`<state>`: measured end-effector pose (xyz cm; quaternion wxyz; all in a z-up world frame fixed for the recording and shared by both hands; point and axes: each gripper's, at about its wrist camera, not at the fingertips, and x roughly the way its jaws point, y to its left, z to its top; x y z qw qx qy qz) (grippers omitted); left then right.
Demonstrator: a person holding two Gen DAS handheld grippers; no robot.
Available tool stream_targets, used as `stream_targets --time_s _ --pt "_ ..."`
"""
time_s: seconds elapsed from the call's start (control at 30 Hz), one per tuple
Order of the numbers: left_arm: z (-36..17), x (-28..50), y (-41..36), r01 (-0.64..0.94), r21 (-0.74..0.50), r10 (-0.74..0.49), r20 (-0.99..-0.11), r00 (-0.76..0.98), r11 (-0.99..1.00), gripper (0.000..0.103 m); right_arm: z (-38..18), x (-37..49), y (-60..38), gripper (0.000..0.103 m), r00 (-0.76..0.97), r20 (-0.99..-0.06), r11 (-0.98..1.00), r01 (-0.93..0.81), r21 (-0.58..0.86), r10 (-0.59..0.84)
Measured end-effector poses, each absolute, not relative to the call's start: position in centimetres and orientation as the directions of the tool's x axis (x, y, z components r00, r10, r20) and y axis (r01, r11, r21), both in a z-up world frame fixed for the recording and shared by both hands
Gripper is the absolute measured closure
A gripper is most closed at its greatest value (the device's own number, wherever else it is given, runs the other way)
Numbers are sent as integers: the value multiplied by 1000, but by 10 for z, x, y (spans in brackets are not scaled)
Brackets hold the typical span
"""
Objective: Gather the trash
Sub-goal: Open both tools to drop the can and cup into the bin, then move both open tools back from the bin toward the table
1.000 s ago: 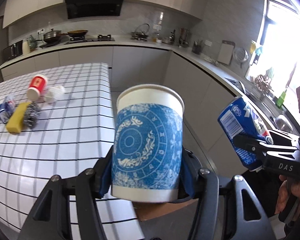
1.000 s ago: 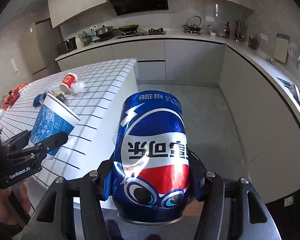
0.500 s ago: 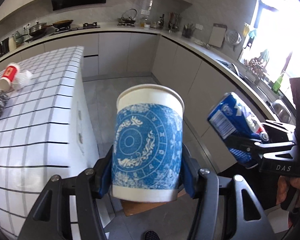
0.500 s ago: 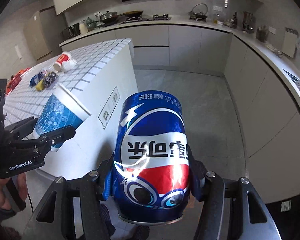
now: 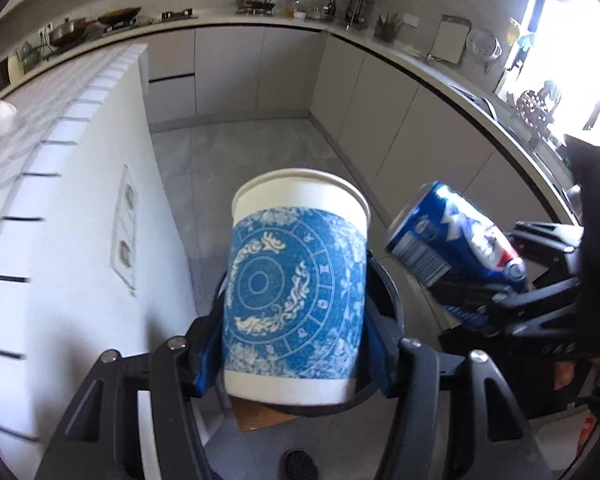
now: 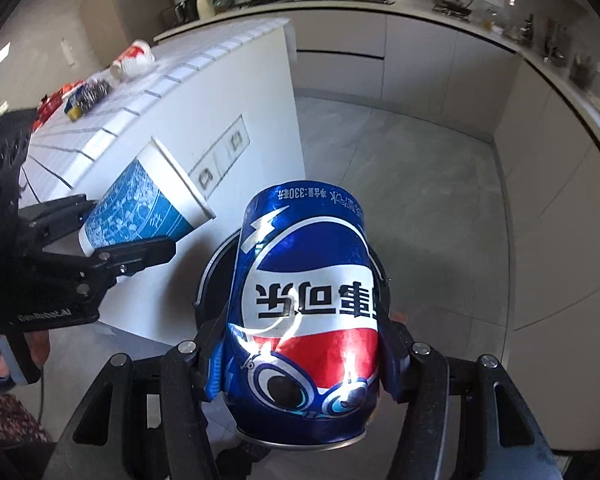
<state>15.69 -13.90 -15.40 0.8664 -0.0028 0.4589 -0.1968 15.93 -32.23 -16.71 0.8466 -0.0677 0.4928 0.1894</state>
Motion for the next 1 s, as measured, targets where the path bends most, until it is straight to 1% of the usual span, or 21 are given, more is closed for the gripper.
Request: stream_targets --time_s 0.03,0.07,0.1,0.17,0.23,0.5,1.0 --pt "-160 160 -140 318 -178 -325 -800 505 931 24 -176 164 -322 39 429 -861 905 -417 80 274" --pt "-168 163 -139 286 -171 -300 -810 504 943 11 -186 169 -323 29 434 -860 899 -433 62 268" --pt "-176 166 -133 234 -174 -272 -819 506 957 10 -197 174 -327 0 447 -868 907 -420 11 217" --pt "-183 166 -126 188 -186 -256 -831 494 965 10 -215 182 -341 0 417 -891 919 -395 2 181" --pt "-181 161 -124 177 -172 -240 -827 509 969 10 -217 180 -351 0 439 -885 922 -386 -29 156" --pt "-173 147 -132 161 -121 -189 -826 531 980 10 -196 176 -359 0 494 -855 949 -315 -7 157" --pt "-137 133 -135 176 -120 -201 -787 584 977 10 -152 154 -353 0 559 -814 962 -274 -6 154"
